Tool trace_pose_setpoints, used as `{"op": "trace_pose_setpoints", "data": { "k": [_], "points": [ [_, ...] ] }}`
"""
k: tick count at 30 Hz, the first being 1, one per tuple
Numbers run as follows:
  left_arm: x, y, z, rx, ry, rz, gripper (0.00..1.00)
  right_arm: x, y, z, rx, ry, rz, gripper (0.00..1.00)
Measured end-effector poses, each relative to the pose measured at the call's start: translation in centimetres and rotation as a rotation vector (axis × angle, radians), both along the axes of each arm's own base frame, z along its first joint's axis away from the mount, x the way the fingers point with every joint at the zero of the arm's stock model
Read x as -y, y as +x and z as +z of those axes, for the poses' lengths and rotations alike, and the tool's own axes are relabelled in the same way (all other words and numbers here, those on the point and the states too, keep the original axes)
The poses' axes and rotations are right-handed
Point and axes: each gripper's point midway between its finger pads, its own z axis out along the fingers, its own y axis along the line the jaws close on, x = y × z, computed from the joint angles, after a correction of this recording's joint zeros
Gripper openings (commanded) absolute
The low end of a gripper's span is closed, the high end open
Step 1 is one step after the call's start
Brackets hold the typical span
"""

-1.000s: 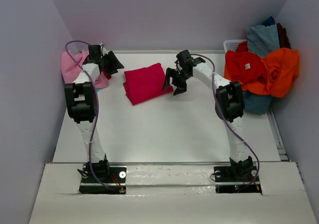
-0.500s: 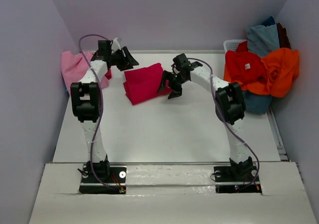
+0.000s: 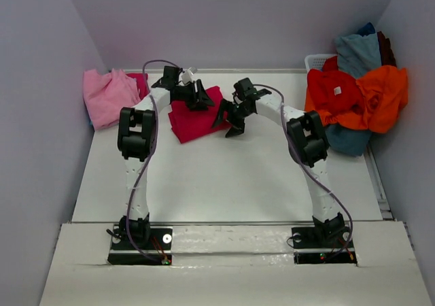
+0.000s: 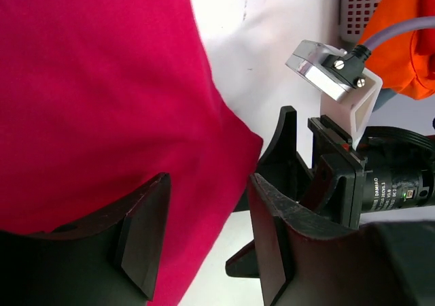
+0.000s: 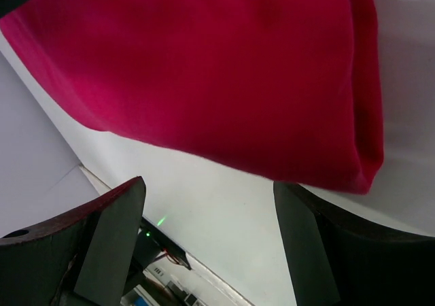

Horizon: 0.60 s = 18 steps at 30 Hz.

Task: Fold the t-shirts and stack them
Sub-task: Fold the tshirt

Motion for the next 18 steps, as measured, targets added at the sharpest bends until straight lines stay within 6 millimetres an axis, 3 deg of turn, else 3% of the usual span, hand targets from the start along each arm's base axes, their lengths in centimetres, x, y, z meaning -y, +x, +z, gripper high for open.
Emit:
{"op": "trace_pose_setpoints", "data": {
  "k": [4, 15, 18],
  "points": [
    [0.0, -0.2, -1.5, -0.038, 0.007, 0.0, 0.59, -0.4, 0.0, -0.8, -0.025, 0.021, -0.001, 0.81],
    [-1.5, 1.2, -4.1, -0.059, 0.14, 0.072, 0.58, -1.6, 1.4, -0.5, 0.014, 0.083, -0.017, 0.78],
    [-2.2, 1.4, -4.6, -0.065, 0.189, 0.101, 0.57, -1.9, 1.8, -0.7, 0.022, 0.098, -0.026, 0.54]
  ]
}}
